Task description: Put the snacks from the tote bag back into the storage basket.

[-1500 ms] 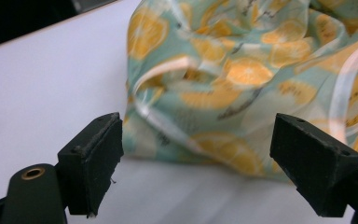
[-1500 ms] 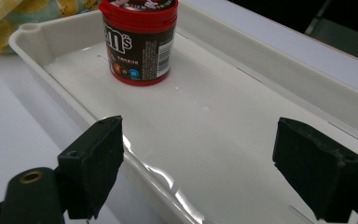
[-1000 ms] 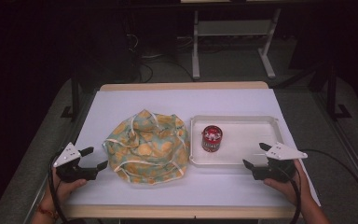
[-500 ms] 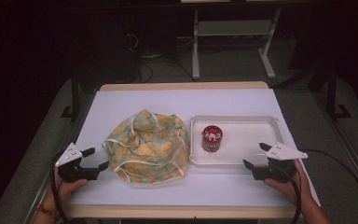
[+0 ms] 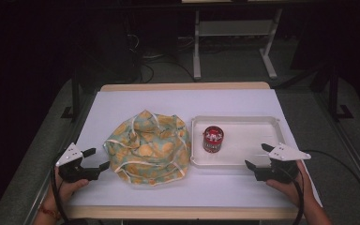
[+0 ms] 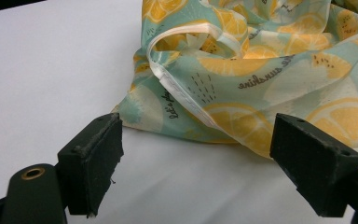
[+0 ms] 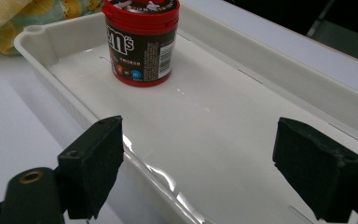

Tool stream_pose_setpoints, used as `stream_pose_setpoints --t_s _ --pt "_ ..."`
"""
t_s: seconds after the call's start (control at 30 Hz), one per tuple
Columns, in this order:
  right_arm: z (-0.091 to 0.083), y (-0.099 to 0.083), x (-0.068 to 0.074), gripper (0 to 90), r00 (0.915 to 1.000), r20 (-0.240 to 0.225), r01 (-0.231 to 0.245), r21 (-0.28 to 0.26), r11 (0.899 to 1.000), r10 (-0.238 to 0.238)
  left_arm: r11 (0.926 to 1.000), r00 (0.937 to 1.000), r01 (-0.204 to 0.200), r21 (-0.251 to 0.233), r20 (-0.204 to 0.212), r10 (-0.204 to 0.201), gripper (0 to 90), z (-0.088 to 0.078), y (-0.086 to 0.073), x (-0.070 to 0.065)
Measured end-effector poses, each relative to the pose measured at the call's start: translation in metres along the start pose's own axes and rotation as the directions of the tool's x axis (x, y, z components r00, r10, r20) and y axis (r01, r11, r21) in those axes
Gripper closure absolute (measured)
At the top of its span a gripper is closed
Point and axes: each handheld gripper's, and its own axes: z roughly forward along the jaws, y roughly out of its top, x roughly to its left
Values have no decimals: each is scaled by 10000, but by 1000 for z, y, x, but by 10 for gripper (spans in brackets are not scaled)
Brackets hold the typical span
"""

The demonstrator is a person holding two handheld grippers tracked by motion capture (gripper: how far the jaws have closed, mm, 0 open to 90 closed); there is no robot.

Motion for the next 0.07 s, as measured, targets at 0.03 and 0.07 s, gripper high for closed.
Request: stream_pose_setpoints --t_s 0.03,0.07 --pt "0 0 0 157 10000 -4 8 -11 10000 -8 10000 10000 8 5 -3 -8 166 0 0 0" --pt "0 0 0 157 10000 0 -10 -20 10000 10 10000 10000 -23 36 -12 23 166 0 0 0"
